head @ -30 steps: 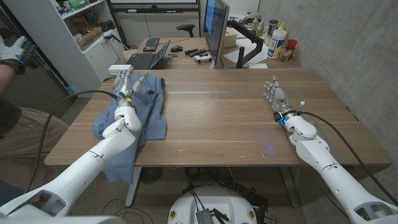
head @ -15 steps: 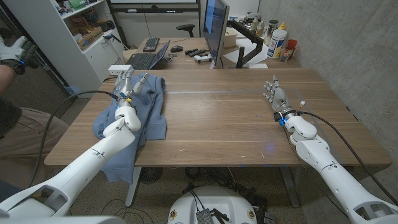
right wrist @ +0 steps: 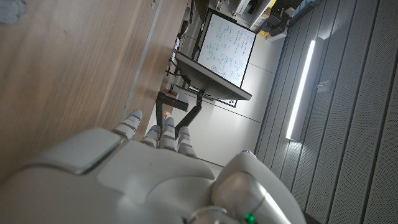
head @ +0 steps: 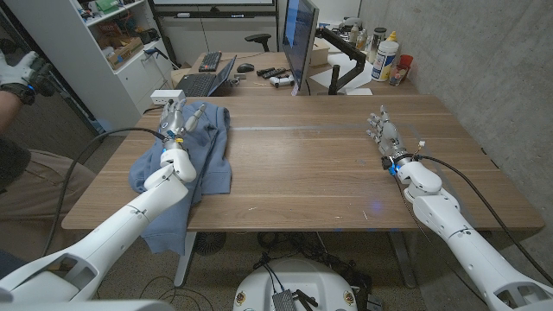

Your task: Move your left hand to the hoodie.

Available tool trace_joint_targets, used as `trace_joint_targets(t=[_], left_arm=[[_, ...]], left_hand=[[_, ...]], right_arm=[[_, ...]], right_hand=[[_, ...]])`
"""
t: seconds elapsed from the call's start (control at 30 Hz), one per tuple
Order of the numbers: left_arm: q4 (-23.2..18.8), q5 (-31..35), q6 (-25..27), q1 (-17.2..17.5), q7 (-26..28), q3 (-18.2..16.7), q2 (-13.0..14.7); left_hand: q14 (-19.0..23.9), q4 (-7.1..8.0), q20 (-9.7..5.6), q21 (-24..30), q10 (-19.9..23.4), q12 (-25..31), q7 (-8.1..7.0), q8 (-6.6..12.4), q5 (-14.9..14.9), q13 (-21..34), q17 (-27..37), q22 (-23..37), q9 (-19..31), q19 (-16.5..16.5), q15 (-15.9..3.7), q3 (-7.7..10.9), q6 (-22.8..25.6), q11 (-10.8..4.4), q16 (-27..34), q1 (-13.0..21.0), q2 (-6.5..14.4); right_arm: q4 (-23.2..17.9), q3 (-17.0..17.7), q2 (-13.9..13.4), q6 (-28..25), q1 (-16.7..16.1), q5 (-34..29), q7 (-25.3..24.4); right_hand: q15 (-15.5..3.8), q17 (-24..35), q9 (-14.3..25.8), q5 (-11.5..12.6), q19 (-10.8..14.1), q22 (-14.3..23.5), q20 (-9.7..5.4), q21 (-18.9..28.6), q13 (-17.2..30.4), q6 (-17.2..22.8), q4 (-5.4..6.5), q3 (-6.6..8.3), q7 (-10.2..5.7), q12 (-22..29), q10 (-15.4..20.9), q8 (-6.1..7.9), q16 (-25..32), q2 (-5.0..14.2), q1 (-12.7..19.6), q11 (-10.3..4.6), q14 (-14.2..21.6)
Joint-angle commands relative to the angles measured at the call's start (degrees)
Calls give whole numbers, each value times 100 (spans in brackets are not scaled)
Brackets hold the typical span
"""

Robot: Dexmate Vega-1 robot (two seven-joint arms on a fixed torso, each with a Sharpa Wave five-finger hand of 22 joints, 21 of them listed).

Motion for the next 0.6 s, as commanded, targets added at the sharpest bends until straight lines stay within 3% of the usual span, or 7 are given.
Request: trace_joint_targets(t=[0.03,0.6], left_arm=[[124,-36,48,-53,-13,103,106],[483,-337,-255,-192,-27,77,130]], left_hand=[[-41,-26,-8,-10,-55,8,-15,-17,36,22,35,17,26,-16,-224,5,-31,-19,-18,-13,-29],[-57,-25,-28,-3,-89,4,-23,-26,42,23,36,18,28,-7,-232,4,-66,-54,-16,-24,-17]], right_arm=[[-40,26,-21,8,-60,13,-32],[-55,28,-31,15,-68,19,-39]], right_hand=[[6,31,35,-6,-52,30,14,54,22,4,36,-4,-21,-11,-28,26,28,72,-36,-5,-50],[6,30,35,-10,-52,30,11,55,22,1,38,-6,-25,-8,-21,25,29,69,-40,0,-46]])
